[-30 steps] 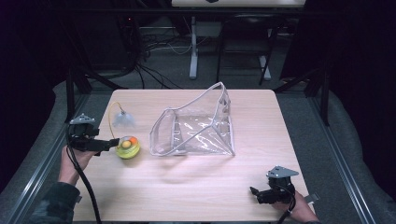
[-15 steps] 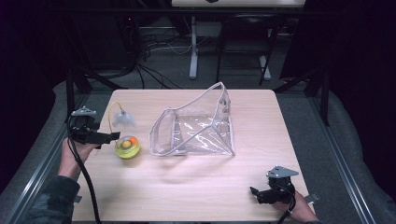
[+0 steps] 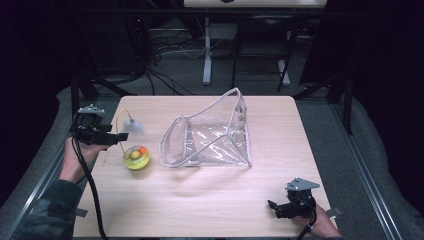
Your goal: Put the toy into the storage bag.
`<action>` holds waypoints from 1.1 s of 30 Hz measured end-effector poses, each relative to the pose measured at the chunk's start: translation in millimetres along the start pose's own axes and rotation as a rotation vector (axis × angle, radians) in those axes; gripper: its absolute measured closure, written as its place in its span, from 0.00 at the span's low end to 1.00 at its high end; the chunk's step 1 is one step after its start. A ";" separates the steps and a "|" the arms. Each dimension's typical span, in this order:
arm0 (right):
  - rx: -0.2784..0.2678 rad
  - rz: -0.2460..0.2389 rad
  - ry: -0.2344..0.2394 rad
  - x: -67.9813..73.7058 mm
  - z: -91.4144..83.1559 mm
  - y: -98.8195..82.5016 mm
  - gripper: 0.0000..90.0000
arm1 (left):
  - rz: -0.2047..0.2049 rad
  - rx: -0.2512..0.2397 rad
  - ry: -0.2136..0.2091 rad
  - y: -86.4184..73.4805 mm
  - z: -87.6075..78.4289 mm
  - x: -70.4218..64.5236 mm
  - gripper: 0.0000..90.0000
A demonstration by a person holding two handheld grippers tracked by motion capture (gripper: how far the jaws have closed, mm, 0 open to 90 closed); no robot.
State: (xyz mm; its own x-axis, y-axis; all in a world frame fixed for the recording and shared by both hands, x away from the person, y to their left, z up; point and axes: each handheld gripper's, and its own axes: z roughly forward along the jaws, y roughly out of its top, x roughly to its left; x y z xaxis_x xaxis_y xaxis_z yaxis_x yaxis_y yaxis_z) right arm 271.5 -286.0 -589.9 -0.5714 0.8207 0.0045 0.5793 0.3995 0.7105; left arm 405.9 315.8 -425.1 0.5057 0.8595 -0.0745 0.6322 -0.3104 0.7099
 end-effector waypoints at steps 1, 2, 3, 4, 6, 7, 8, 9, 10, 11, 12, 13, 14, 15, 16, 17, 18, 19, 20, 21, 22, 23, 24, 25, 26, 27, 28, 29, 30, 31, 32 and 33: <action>-0.001 0.000 0.000 0.0 0.1 0.0 0.00 | 0.007 -0.003 0.010 1.1 -0.1 -0.4 0.33; -0.001 0.000 0.000 0.0 0.1 0.0 0.00 | 0.013 0.008 0.007 2.2 -0.3 -0.3 0.33; 0.000 0.000 0.000 0.0 0.0 0.0 0.00 | 0.009 0.011 0.005 2.8 -0.1 -0.5 0.41; 0.000 0.000 0.000 0.0 0.0 0.0 0.00 | 0.011 0.015 0.002 3.5 0.1 -0.7 0.41; 0.000 0.000 0.000 0.0 0.0 0.0 0.00 | 0.016 0.034 -0.005 5.0 -0.3 -0.5 0.49; 0.000 0.000 0.000 0.0 0.0 0.0 0.00 | 0.020 0.042 -0.009 7.2 -0.6 0.0 0.52; 0.000 0.000 0.000 0.0 0.0 0.0 0.00 | 0.020 0.042 -0.009 7.2 -0.6 0.0 0.55; 0.000 0.001 0.000 0.0 0.0 0.0 0.00 | 0.016 0.062 -0.001 10.5 -2.1 0.3 0.58; 0.000 0.001 0.001 0.0 0.0 0.0 0.00 | 0.021 0.071 -0.004 11.9 -2.7 0.7 0.60; 0.000 0.000 0.000 0.0 0.0 0.0 0.00 | 0.017 0.082 -0.001 13.1 -2.7 0.6 0.62; 0.000 0.000 0.000 0.0 0.0 0.0 0.00 | 0.017 0.082 -0.001 13.1 -2.7 0.6 0.64; 0.000 0.000 0.001 0.0 0.0 0.0 0.00 | 0.017 0.091 0.004 14.0 -2.2 0.5 0.64; 0.000 0.000 0.000 0.0 0.0 0.0 0.00 | 0.019 0.099 0.004 14.8 -1.9 0.6 0.67; 0.000 -0.001 0.000 -0.1 0.0 0.0 0.00 | 0.018 0.103 0.004 15.3 -1.1 0.6 0.70; 0.001 -0.001 0.000 0.0 0.0 0.0 0.00 | 0.017 0.108 0.006 15.7 -0.6 0.5 0.72; -0.006 0.005 0.006 0.1 0.2 -0.1 0.00 | 0.017 0.108 0.005 16.0 0.1 0.3 0.77; -0.006 0.004 0.006 0.1 0.3 -0.1 0.00 | 0.016 0.113 0.003 16.3 0.6 -0.1 0.79; -0.006 0.004 0.006 0.1 0.3 -0.1 0.00 | 0.018 0.119 0.005 16.7 1.2 -0.4 0.79; -0.006 0.005 0.006 0.2 0.3 -0.1 0.00 | 0.018 0.125 0.014 17.2 2.1 -0.9 0.85; -0.006 0.005 0.006 0.2 0.3 -0.1 0.00 | 0.018 0.125 0.014 17.2 2.1 -0.9 0.88; -0.006 0.005 0.006 0.2 0.3 -0.1 0.00 | 0.018 0.128 0.016 17.4 2.4 -1.0 0.88; -0.006 0.005 0.006 0.1 0.2 -0.1 0.00 | 0.021 0.131 0.017 18.2 1.8 -0.7 0.94; -0.007 0.004 0.006 0.1 0.3 -0.1 0.00 | 0.021 0.130 0.017 18.6 1.6 -0.9 0.96; -0.006 0.004 0.006 0.1 0.3 -0.1 0.00 | 0.020 0.131 0.017 19.1 1.3 -1.2 0.97; -0.006 0.004 0.006 0.1 0.3 -0.1 0.00 | 0.020 0.131 0.017 19.1 1.3 -1.2 0.97; -0.006 0.004 0.006 0.1 0.2 -0.1 0.00 | 0.025 0.136 0.010 19.7 1.0 -1.4 0.97; -0.007 0.004 0.006 0.1 0.3 -0.1 0.00 | 0.031 0.139 0.014 20.2 0.9 -2.1 0.98; -0.007 0.005 0.006 0.1 0.3 -0.1 0.00 | 0.044 0.148 0.017 21.7 1.0 -3.6 0.98; -0.006 0.004 0.006 0.1 0.2 -0.1 0.00 | 0.047 0.154 0.018 22.6 1.1 -4.7 0.98; -0.006 0.004 0.006 0.1 0.3 -0.1 0.00 | 0.047 0.154 0.018 22.6 1.1 -4.7 0.98; -0.006 0.004 0.006 0.1 0.3 -0.1 0.00 | 0.055 0.161 0.015 23.8 0.7 -5.5 0.98; -0.007 0.004 0.005 0.1 0.3 -0.1 0.00 | 0.072 0.175 0.018 26.2 -0.2 -7.6 0.98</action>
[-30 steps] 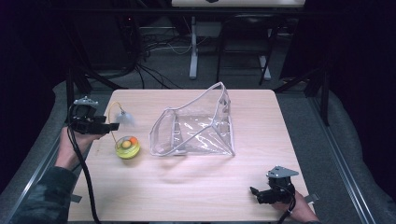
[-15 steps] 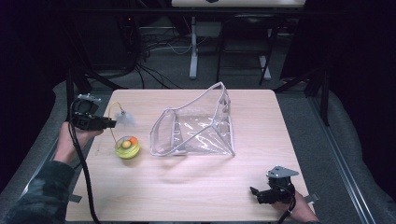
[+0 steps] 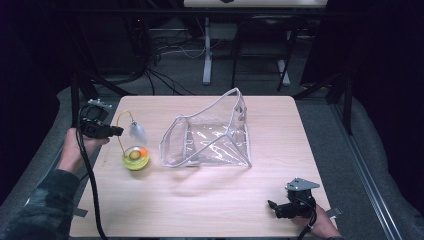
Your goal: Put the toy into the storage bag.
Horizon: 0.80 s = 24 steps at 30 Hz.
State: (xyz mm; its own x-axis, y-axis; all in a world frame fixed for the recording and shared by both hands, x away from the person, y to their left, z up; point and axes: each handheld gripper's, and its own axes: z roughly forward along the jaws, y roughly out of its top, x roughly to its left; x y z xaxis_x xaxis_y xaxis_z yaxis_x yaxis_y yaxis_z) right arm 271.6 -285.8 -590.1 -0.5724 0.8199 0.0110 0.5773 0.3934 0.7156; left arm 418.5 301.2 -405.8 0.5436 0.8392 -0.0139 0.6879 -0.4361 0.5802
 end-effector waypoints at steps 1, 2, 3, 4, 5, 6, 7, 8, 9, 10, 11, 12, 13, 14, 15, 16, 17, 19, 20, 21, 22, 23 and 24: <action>0.000 0.000 0.000 0.0 0.0 0.0 0.00 | 0.000 0.000 0.000 0.0 0.0 0.0 0.98; 0.000 0.000 0.000 0.0 0.0 0.0 0.00 | 0.005 0.001 0.002 1.1 -0.8 -0.6 0.98; 0.001 0.001 0.000 0.0 -0.1 0.0 0.00 | 0.006 0.003 0.009 2.2 -1.9 -1.4 0.98; 0.001 0.001 0.000 0.0 -0.1 0.0 0.00 | 0.012 0.007 0.020 4.0 -4.0 -1.8 0.98; 0.001 0.000 0.000 0.0 -0.1 0.0 0.00 | 0.015 0.010 0.022 4.8 -4.9 -1.6 0.98; 0.000 -0.001 0.000 0.0 0.0 0.0 0.00 | 0.016 0.013 0.025 5.5 -6.1 -1.6 0.98; 0.000 -0.001 0.000 0.0 0.0 0.0 0.00 | 0.016 0.013 0.025 5.5 -6.1 -1.6 0.98; 0.001 0.000 0.000 0.0 -0.1 0.0 0.00 | 0.018 0.013 0.026 6.0 -7.2 -1.3 0.98; 0.004 0.001 0.000 0.1 -0.2 0.0 0.00 | 0.019 0.012 0.028 6.6 -8.7 -0.9 0.98; 0.004 0.001 0.001 0.1 -0.2 0.1 0.00 | 0.019 0.008 0.031 7.8 -11.5 -0.3 0.98; 0.004 0.001 0.001 0.0 -0.2 0.1 0.00 | 0.019 0.008 0.031 7.8 -11.5 -0.3 0.98; 0.004 0.001 0.001 0.0 -0.3 0.1 0.00 | 0.019 0.007 0.032 8.6 -13.0 0.2 0.98; 0.004 0.001 0.000 0.0 -0.2 0.1 0.00 | 0.020 0.005 0.031 9.4 -14.1 0.5 0.98; 0.004 0.001 -0.001 0.2 0.0 -0.1 0.00 | 0.021 0.001 0.034 10.3 -15.3 0.6 0.98; 0.004 0.000 -0.001 0.2 0.0 -0.1 0.00 | 0.022 -0.003 0.033 12.7 -17.8 0.1 0.98; 0.001 -0.001 -0.001 0.1 0.3 -0.2 0.00 | 0.022 -0.003 0.033 12.7 -17.8 0.1 0.98; 0.001 -0.001 -0.001 0.1 0.2 -0.2 0.00 | 0.024 -0.005 0.033 14.1 -19.3 -0.1 0.98; 0.000 -0.001 -0.001 0.0 0.3 -0.2 0.00 | 0.027 -0.014 0.035 17.2 -22.5 -1.2 0.98; 0.000 -0.001 -0.001 0.1 0.3 -0.2 0.00 | 0.028 -0.018 0.035 18.7 -23.6 -1.8 0.98; 0.000 -0.001 -0.001 0.1 0.3 -0.2 0.00 | 0.032 -0.015 0.036 20.3 -25.0 -2.4 0.98; 0.000 -0.001 -0.001 0.1 0.3 -0.2 0.00 | 0.037 -0.014 0.040 21.8 -26.3 -3.0 0.98; 0.000 -0.001 -0.001 0.1 0.3 -0.2 0.00 | 0.044 -0.015 0.043 24.7 -28.7 -4.0 0.98; 0.000 -0.001 -0.001 0.1 0.3 -0.2 0.00 | 0.044 -0.015 0.043 24.7 -28.7 -4.0 0.98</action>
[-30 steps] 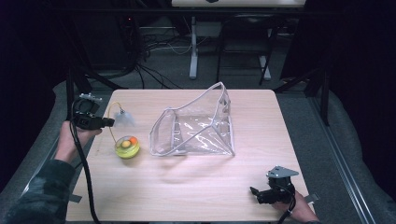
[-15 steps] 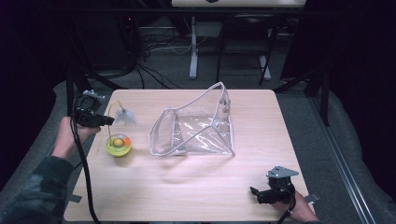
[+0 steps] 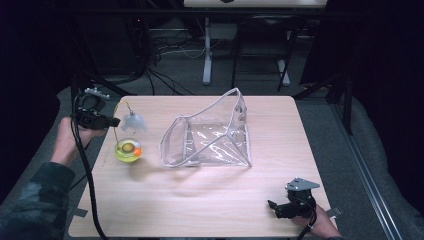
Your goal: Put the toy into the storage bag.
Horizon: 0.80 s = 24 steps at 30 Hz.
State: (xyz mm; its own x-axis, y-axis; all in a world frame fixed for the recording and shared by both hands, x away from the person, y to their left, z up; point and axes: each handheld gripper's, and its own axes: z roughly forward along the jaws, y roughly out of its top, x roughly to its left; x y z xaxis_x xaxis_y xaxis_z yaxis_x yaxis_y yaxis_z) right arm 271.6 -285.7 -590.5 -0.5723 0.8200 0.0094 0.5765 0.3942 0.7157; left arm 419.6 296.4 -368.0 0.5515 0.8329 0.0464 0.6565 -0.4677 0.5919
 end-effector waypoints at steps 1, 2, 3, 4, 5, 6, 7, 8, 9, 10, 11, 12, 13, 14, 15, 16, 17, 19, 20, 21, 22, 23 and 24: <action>0.001 0.000 0.000 0.0 -0.1 0.0 0.00 | 0.002 -0.001 0.000 1.3 -1.4 -0.2 0.98; 0.001 0.000 0.000 0.0 0.0 0.0 0.00 | 0.005 -0.003 0.004 2.5 -2.7 -0.7 0.98; 0.000 0.000 0.000 0.0 0.0 0.0 0.00 | 0.008 -0.009 0.006 4.7 -5.3 -1.2 0.98; 0.000 0.000 0.000 0.0 0.0 0.0 0.00 | 0.008 -0.009 0.006 4.7 -5.3 -1.2 0.98; 0.001 0.000 0.000 0.0 0.0 0.0 0.00 | 0.012 -0.012 0.010 6.9 -8.5 -1.8 0.98; 0.001 0.000 0.000 0.0 0.0 0.0 0.00 | 0.012 -0.012 0.010 6.9 -8.5 -1.8 0.98; 0.001 0.000 0.000 0.0 0.0 0.0 0.00 | 0.010 -0.027 0.021 9.0 -12.7 -2.6 0.98; 0.001 0.000 0.000 0.0 -0.1 0.0 0.00 | 0.010 -0.027 0.021 9.0 -12.7 -2.6 0.98; 0.000 0.000 0.000 0.0 0.0 0.0 0.00 | 0.016 -0.033 0.023 11.5 -17.1 -2.5 0.98; 0.000 0.000 0.000 0.0 0.0 0.0 0.00 | 0.016 -0.033 0.023 11.5 -17.1 -2.5 0.98; 0.001 0.000 0.000 0.0 -0.1 0.0 0.00 | 0.017 -0.039 0.023 12.7 -18.7 -2.6 0.98; 0.001 0.000 0.000 0.0 -0.1 0.0 0.00 | 0.020 -0.037 0.023 14.1 -20.3 -3.1 0.98; 0.001 -0.001 0.000 -0.1 0.0 0.0 0.00 | 0.026 -0.039 0.025 16.9 -22.9 -4.5 0.98; 0.001 -0.001 0.000 -0.1 0.0 0.0 0.00 | 0.026 -0.039 0.025 16.9 -22.9 -4.5 0.98; 0.000 -0.001 0.001 -0.2 0.1 0.1 0.00 | 0.036 -0.047 0.029 19.7 -26.0 -5.9 0.98; -0.001 0.000 -0.003 0.0 0.0 0.0 0.00 | 0.036 -0.047 0.029 19.7 -26.0 -5.9 0.98; -0.001 0.000 -0.003 0.0 0.0 0.0 0.00 | 0.039 -0.051 0.032 20.9 -27.6 -6.9 0.98; -0.001 -0.001 -0.002 -0.1 0.1 0.1 0.00 | 0.045 -0.062 0.034 24.3 -31.4 -9.4 0.98; -0.001 -0.001 -0.002 -0.1 0.1 0.0 0.00 | 0.045 -0.062 0.034 24.3 -31.4 -9.4 0.98; -0.001 -0.001 -0.002 -0.1 0.1 0.0 0.00 | 0.048 -0.064 0.032 25.4 -32.5 -10.2 0.98; -0.002 0.000 -0.002 0.0 0.1 0.0 0.00 | 0.050 -0.067 0.033 26.6 -33.4 -10.9 0.98; 0.000 -0.001 0.001 -0.1 0.0 0.0 0.00 | 0.051 -0.070 0.035 27.8 -34.3 -11.7 0.98; -0.002 0.001 -0.002 0.2 0.0 -0.2 0.00 | 0.056 -0.067 0.034 29.2 -35.4 -12.1 0.98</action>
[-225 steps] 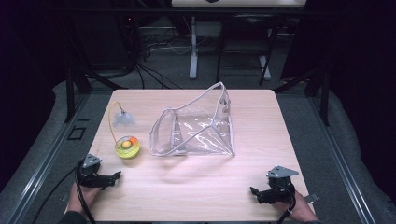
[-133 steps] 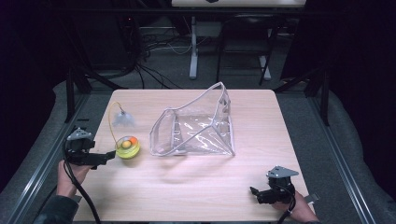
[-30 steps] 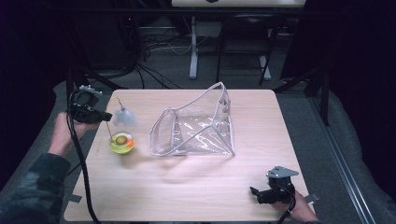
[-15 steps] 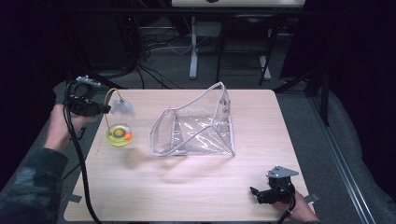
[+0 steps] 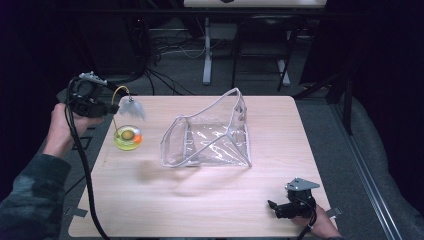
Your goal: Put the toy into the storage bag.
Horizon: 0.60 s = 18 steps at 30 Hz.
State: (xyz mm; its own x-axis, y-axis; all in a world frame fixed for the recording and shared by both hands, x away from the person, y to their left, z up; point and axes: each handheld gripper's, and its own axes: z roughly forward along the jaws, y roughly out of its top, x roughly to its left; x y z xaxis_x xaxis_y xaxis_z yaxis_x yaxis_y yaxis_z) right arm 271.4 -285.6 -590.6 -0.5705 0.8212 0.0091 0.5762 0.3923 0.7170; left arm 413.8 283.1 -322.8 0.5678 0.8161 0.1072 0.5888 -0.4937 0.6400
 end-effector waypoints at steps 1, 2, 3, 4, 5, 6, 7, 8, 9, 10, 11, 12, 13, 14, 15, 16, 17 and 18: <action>0.000 0.000 0.000 0.0 0.0 0.0 0.00 | 0.000 -0.003 0.002 1.5 -1.1 -0.6 0.98; 0.003 -0.003 0.000 -0.1 -0.3 -0.1 0.00 | 0.004 -0.006 0.002 3.2 -2.2 -1.2 0.98; 0.007 -0.005 0.000 -0.2 -0.6 0.0 0.00 | 0.007 -0.009 0.000 4.8 -3.4 -1.7 0.98; 0.006 -0.005 0.000 -0.2 -0.6 0.0 0.00 | 0.010 -0.018 0.000 7.7 -5.8 -3.4 0.98; 0.006 -0.005 0.000 -0.2 -0.6 0.0 0.00 | 0.010 -0.018 0.000 7.7 -5.8 -3.4 0.98; 0.006 -0.005 0.000 -0.2 -0.6 0.0 0.00 | 0.015 -0.018 -0.002 9.0 -7.1 -3.9 0.98; 0.006 -0.005 0.000 -0.2 -0.6 0.0 0.00 | 0.018 -0.025 -0.001 11.1 -9.7 -6.1 0.98; 0.006 -0.005 0.000 -0.2 -0.6 0.0 0.00 | 0.022 -0.032 -0.001 12.0 -11.1 -7.1 0.98; 0.007 -0.005 0.000 -0.2 -0.7 0.0 0.00 | 0.022 -0.032 -0.001 12.0 -11.1 -7.1 0.98; 0.006 -0.005 0.000 -0.2 -0.6 0.0 0.00 | 0.033 -0.038 0.000 13.6 -14.1 -9.3 0.98; 0.007 -0.005 0.000 -0.2 -0.6 0.0 0.00 | 0.034 -0.038 -0.001 14.4 -15.2 -10.3 0.98; 0.006 -0.005 0.000 -0.3 -0.6 0.0 0.00 | 0.041 -0.037 0.000 15.5 -16.2 -10.9 0.98; 0.006 -0.005 0.000 -0.3 -0.6 0.0 0.00 | 0.041 -0.037 0.000 15.5 -16.2 -10.9 0.98; 0.003 -0.003 0.000 -0.1 -0.4 -0.1 0.00 | 0.044 -0.042 0.000 17.6 -18.6 -12.1 0.98; 0.003 -0.003 0.000 -0.1 -0.4 -0.1 0.00 | 0.044 -0.042 0.000 17.6 -18.6 -12.1 0.98; 0.003 -0.003 0.000 -0.1 -0.3 -0.1 0.00 | 0.050 -0.051 0.006 20.1 -21.1 -13.3 0.98; 0.003 -0.003 0.000 -0.1 -0.3 -0.1 0.00 | 0.053 -0.056 0.006 21.5 -22.6 -14.0 0.98; 0.003 -0.003 0.000 -0.1 -0.3 -0.1 0.00 | 0.053 -0.056 0.006 21.5 -22.6 -14.0 0.98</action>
State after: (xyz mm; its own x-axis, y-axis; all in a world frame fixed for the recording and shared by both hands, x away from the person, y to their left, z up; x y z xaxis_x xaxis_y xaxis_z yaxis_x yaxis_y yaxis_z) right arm 271.2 -285.9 -590.5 -0.5721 0.8201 0.0074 0.5762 0.3955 0.7152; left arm 405.6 267.8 -293.3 0.5936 0.7914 0.1462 0.5247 -0.5183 0.6753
